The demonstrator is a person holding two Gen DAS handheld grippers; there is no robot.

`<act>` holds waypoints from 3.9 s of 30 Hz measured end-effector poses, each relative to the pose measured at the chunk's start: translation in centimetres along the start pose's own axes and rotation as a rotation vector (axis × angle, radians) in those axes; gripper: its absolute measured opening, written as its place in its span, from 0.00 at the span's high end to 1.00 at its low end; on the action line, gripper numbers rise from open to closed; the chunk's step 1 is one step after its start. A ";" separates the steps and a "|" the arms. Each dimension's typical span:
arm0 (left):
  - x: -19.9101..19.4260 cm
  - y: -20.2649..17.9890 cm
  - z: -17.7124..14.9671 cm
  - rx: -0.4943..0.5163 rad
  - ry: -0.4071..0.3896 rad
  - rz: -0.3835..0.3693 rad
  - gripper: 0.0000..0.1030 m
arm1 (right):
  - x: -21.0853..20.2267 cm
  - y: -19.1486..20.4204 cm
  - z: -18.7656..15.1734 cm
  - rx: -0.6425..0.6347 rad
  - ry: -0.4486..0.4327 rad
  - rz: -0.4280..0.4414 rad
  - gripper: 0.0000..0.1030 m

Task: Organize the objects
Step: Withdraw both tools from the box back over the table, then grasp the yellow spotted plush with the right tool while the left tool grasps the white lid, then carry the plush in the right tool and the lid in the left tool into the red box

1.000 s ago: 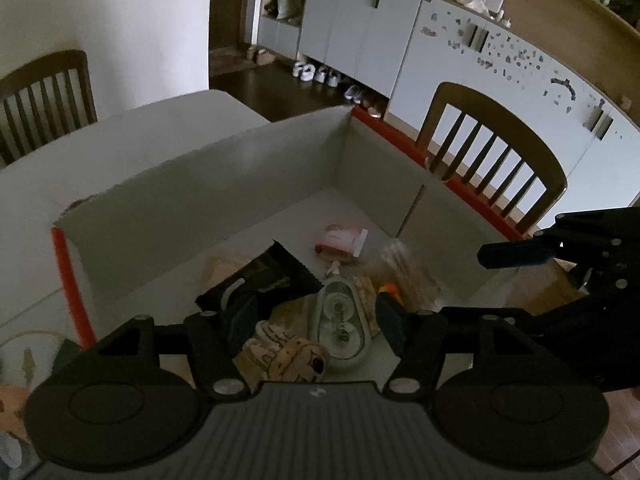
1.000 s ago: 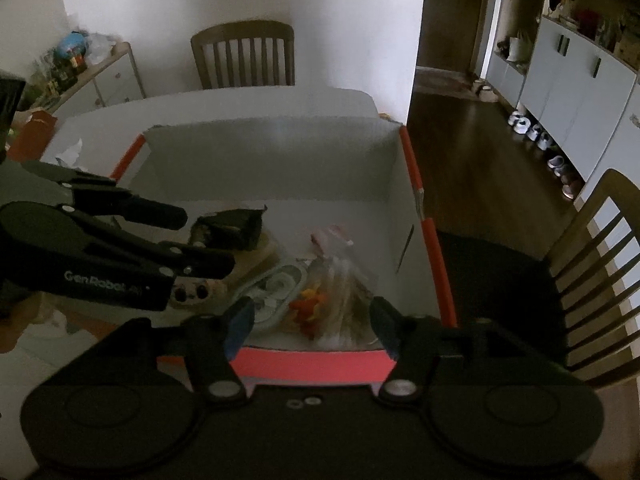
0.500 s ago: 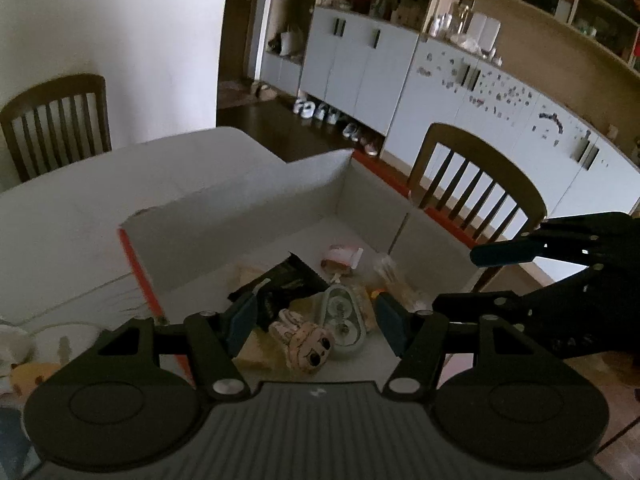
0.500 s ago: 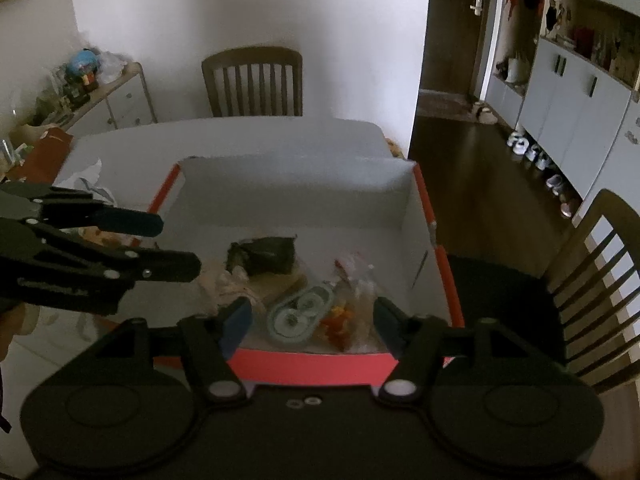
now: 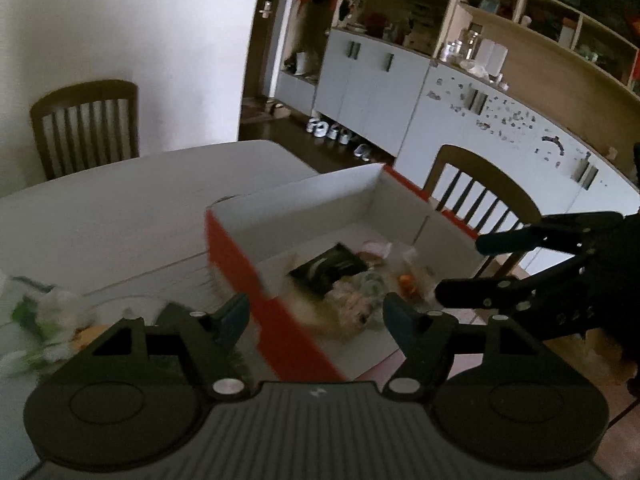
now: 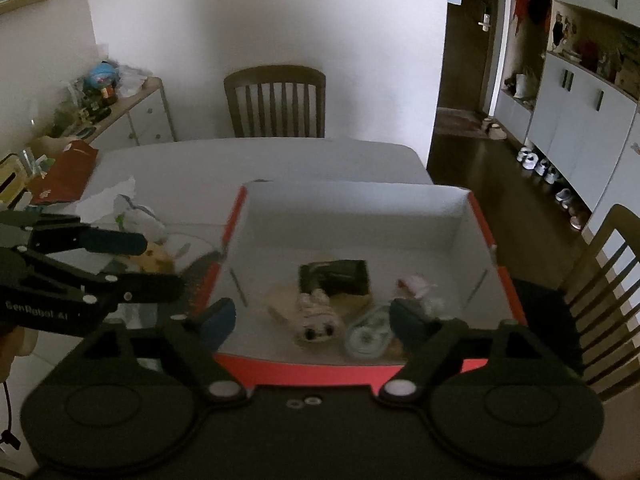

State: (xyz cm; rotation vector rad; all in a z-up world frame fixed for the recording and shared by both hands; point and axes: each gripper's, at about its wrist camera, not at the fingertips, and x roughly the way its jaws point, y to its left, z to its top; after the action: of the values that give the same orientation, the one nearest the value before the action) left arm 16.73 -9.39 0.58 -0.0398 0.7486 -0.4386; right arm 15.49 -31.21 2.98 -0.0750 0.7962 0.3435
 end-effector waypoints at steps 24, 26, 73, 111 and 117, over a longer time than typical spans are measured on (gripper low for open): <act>-6.3 13.9 -6.6 -0.106 0.021 0.108 0.02 | 4.5 13.6 0.9 -0.008 0.046 0.026 0.01; -6.2 14.8 -6.9 -0.108 0.022 0.110 0.02 | 5.1 14.4 1.1 -0.012 0.051 0.023 0.01; 5.1 17.3 -10.2 0.046 0.055 0.174 0.26 | 21.8 18.6 4.6 -0.032 0.270 0.103 0.16; -2.4 14.7 -9.5 -0.020 0.025 0.163 0.63 | 9.4 16.3 3.0 0.046 0.135 0.093 0.38; -4.2 12.8 -9.1 -0.021 0.012 0.142 0.63 | 6.6 15.0 2.6 0.086 0.125 0.104 0.38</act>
State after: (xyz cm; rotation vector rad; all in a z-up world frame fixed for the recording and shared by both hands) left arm 12.73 4.96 -5.79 -0.0033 0.7622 -0.2957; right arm 16.60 -14.75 1.00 0.0258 0.9403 0.4049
